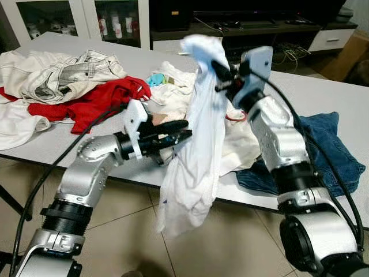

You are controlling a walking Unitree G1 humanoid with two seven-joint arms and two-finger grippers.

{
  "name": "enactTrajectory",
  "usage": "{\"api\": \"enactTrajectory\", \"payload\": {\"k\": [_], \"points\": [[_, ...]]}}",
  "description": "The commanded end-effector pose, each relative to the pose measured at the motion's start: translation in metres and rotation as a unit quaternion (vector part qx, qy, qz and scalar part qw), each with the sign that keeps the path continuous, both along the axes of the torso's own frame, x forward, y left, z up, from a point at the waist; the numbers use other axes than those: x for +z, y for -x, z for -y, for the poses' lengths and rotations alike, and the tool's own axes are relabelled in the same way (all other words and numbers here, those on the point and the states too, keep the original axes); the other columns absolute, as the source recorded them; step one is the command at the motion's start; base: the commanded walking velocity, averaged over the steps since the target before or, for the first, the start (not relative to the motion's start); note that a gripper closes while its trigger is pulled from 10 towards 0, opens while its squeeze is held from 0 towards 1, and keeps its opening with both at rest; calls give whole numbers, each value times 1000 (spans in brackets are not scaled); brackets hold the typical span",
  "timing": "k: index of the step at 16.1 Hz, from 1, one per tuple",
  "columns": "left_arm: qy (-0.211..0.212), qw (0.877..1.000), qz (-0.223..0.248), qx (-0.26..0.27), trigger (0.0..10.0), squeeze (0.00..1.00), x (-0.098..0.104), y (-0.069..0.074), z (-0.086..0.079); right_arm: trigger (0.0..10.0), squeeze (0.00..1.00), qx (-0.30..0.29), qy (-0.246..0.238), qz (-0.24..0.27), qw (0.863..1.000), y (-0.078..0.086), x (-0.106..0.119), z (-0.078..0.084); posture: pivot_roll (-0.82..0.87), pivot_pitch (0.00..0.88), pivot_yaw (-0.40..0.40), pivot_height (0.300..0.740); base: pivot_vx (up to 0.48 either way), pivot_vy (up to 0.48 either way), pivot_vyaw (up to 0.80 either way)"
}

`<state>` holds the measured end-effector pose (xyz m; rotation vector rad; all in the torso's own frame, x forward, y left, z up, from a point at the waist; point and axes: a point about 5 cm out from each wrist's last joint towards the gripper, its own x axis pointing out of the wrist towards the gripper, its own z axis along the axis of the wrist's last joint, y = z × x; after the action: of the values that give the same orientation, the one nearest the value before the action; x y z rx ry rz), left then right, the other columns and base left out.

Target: Hang hanger

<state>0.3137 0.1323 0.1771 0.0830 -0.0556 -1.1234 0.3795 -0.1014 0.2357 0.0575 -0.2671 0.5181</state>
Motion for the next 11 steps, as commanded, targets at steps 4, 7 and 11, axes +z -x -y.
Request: {"api": "enactTrajectory", "payload": {"k": [4, 7, 11], "points": [[-16, 999, -8, 32, 10000, 1000, -9, -4, 1, 0, 0, 19, -33, 40, 998, 3, 21, -7, 35, 0, -76, 740, 0, 0, 0], [-2, 997, 38, 67, 10000, 1000, 1, -10, -4, 0, 0, 23, -41, 47, 998, 4, 24, -7, 35, 0, -78, 740, 0, 0, 0], [4, 991, 56, 123, 10000, 1000, 13, -23, -22, 0, 0, 15, -42, 44, 998, 6, 19, 3, 34, 0, -77, 740, 0, 0, 0]]}}
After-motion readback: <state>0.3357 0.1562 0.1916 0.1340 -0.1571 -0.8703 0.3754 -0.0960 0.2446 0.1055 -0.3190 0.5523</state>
